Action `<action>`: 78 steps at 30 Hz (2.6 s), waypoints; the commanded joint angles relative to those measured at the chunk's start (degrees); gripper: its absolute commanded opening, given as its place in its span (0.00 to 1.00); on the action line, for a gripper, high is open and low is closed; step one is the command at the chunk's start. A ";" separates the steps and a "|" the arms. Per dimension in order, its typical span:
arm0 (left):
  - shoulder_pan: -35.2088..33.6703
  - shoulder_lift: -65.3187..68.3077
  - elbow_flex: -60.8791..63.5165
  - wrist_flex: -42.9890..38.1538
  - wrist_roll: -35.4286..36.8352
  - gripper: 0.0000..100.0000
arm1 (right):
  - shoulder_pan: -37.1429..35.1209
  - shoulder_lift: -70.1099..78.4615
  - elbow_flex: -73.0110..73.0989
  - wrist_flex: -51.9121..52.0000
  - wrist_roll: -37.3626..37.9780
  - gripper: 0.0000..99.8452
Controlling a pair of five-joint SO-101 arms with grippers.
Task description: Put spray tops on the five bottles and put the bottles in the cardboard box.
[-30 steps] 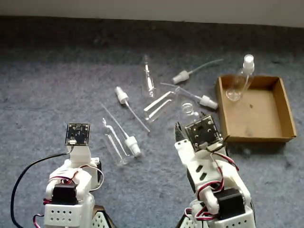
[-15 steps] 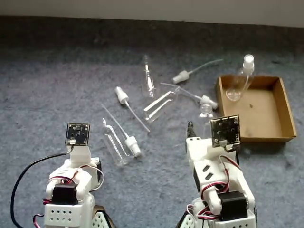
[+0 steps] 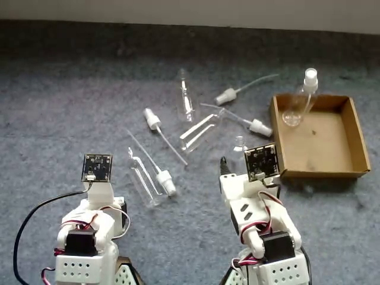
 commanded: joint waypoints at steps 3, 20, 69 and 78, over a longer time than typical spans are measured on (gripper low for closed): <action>0.84 -0.31 1.19 -0.53 -0.44 0.01 | -0.31 -0.57 -0.22 -1.71 -0.44 0.17; 0.57 -0.31 0.92 -0.62 -0.44 0.01 | -0.31 -0.66 5.14 -1.45 -0.35 0.17; 0.92 61.76 -57.45 -0.53 -0.09 0.01 | 0.13 -0.57 18.86 -27.03 -0.62 0.17; 7.25 82.59 -75.91 -0.79 4.48 0.01 | -0.31 -0.57 18.77 -23.52 10.55 0.17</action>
